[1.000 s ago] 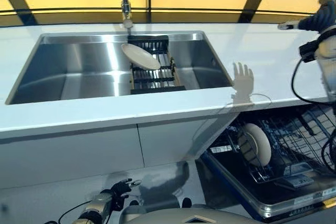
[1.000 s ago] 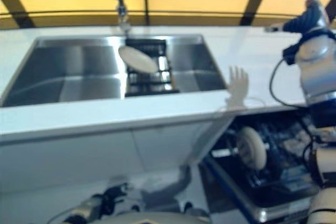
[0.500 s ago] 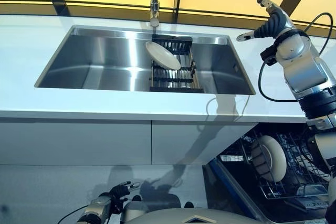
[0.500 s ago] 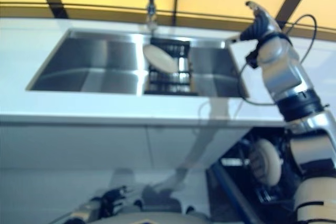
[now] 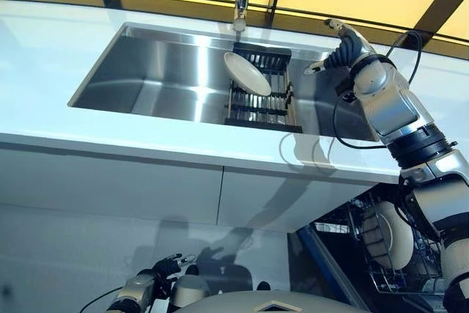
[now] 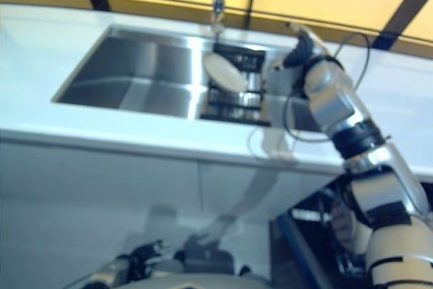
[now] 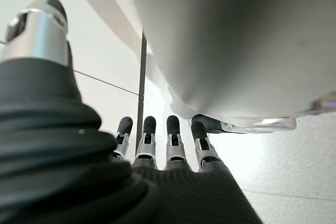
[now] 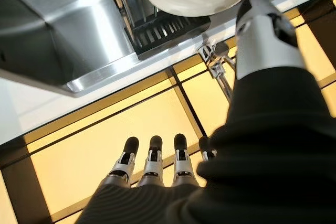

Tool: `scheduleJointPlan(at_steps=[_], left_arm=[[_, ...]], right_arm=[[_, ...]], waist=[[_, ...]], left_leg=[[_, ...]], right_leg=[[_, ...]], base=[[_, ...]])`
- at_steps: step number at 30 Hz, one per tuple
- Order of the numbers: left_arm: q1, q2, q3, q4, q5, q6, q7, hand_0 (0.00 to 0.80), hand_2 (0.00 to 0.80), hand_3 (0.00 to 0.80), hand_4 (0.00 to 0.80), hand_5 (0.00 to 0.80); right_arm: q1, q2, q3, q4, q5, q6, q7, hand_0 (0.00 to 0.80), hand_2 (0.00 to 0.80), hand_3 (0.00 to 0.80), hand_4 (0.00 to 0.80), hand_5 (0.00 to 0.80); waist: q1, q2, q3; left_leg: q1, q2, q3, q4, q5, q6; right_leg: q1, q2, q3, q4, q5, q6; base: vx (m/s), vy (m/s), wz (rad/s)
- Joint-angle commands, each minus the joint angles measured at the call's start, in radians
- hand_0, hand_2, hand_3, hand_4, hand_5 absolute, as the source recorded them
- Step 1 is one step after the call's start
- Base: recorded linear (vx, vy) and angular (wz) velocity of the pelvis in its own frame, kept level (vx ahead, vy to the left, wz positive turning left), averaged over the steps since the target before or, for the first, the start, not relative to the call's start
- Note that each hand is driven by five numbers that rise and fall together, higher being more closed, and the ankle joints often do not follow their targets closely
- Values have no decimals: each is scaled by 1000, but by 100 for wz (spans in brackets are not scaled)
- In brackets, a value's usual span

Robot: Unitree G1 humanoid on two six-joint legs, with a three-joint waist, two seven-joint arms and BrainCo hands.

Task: Take plates into dishwasher

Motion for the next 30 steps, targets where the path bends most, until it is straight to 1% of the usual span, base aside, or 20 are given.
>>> scheduleJointPlan(at_steps=[1, 11, 30], left_arm=[[-46, 16, -23, 2, 8, -12, -3, 0, 0, 0, 0, 0], [-39, 11, -25, -6, 1, -8, -3, 0, 0, 0, 0, 0], [-36, 10, -34, -21, 3, -5, 0, 0, 0, 0, 0, 0]], right_arm=[[-88, -25, 55, 15, -53, -2, -8, 0, 0, 0, 0, 0], [-58, 36, 66, 5, -59, 27, -2, 0, 0, 0, 0, 0], [-79, 107, 113, 63, -91, 74, 32, 0, 0, 0, 0, 0]], waist=[[28, -17, 0], [33, -7, 7], [68, -9, 23]], left_leg=[[2, -6, 17, -1, -40, 23], [0, -3, 17, -1, -37, 22], [-22, -2, -1, -2, -24, 14]], right_leg=[[14, -63, -15, 37, -8, 51], [14, -61, -14, 38, -10, 48], [15, -64, -41, 35, -11, 47]], base=[[0, 0, 0], [0, 0, 0], [1, 7, 3]])
